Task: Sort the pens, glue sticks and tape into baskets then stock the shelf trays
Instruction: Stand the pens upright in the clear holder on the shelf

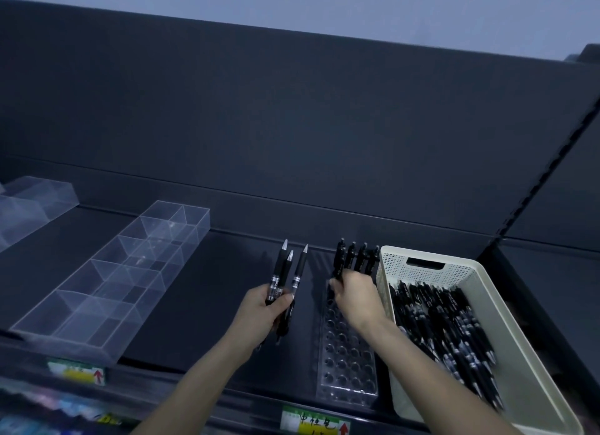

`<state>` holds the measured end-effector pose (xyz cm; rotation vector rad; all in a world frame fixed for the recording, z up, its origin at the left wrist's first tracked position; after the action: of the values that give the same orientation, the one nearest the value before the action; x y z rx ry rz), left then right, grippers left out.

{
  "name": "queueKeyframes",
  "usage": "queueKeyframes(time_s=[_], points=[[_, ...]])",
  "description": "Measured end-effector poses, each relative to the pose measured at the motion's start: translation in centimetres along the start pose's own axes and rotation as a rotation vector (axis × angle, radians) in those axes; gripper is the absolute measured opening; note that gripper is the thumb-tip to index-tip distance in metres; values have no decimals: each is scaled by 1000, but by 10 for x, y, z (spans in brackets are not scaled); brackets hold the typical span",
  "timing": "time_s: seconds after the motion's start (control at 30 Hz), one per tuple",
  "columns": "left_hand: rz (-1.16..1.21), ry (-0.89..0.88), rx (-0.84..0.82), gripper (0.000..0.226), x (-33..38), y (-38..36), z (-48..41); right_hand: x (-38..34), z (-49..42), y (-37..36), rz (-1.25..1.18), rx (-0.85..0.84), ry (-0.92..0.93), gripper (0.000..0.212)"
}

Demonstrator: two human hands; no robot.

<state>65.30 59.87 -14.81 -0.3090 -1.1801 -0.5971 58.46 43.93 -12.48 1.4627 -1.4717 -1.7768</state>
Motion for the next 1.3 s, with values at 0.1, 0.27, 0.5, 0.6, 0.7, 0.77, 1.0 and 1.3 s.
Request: queueKeyframes(time_s=[0.1,0.27,0.5,0.6,0.7,0.77,1.0,1.3], points=[[12,5,-13,15,1,-2,0,0,-1,0,-5,-15,-9,26],[27,-8,-29,14,9,-5,2,2,6,4,-30,-4,-2,23],[-28,-6,-131,12,22,-18,7,-13,30,48,33,400,399,19],[-113,-2,-262,17,31,-30,14,-22,36,53,210,428,613,38],[-151,15,-351,19,37,-40,19,-24,41,50,319,396,762,42],[-137,38,-354,19,38,-43,21,-17,42,48,309,386,779,41],[49,107,-203,25,29,-35,12,20,39,45,-304,133,235,13],[-54,126,-110,14,11,-33,10,32,29,36,-581,112,-15,23]])
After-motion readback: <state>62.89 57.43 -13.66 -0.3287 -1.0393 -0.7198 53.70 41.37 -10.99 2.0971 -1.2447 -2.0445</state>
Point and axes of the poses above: each hand's wrist, its own z-axis away from the middle knuckle, its own y-axis out of the back of the hand, x = y × z, the point moved 5 cm from there along -z, towards the middle knuckle, and after that the axes turned 11 degrees about y, right-handed, at the moved point
